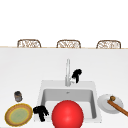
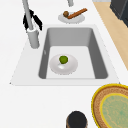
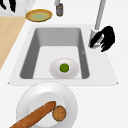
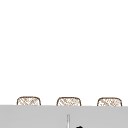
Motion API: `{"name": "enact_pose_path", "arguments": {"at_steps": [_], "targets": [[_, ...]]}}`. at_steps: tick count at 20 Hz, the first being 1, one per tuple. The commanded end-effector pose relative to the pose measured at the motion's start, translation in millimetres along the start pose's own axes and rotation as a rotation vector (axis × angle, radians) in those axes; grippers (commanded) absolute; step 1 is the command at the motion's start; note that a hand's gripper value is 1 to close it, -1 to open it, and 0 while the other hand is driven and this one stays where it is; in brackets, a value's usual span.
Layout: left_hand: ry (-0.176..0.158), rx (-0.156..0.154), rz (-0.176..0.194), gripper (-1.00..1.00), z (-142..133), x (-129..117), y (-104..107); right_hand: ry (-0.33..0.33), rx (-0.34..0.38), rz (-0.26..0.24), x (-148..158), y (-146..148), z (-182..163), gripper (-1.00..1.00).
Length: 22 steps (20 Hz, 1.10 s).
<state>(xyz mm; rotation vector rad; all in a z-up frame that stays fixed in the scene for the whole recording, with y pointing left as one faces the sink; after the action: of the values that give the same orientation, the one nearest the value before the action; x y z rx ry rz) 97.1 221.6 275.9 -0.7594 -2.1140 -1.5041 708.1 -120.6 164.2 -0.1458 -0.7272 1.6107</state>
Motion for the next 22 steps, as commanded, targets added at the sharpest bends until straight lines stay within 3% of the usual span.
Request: {"name": "enact_pose_path", "arguments": {"at_steps": [1,3,6,11,17,22], "targets": [[0.000,0.000,0.000,0.00,0,0,0,-0.035,-0.036,-0.010,-10,-12,24,1.00],[0.000,0.000,0.000,0.00,0,0,0,-0.048,-0.005,-0.025,5,-18,17,1.00],[0.000,0.000,0.000,0.00,0,0,0,0.047,0.031,0.008,24,-21,1,1.00],[0.000,0.000,0.000,0.00,0,0,0,0.108,0.032,-0.008,29,-23,3,1.00],[0.000,0.000,0.000,0.00,0,0,0,0.163,0.081,0.025,38,-24,-7,1.00],[0.000,0.000,0.000,0.00,0,0,0,0.190,0.079,0.038,48,-31,-6,1.00]]}}
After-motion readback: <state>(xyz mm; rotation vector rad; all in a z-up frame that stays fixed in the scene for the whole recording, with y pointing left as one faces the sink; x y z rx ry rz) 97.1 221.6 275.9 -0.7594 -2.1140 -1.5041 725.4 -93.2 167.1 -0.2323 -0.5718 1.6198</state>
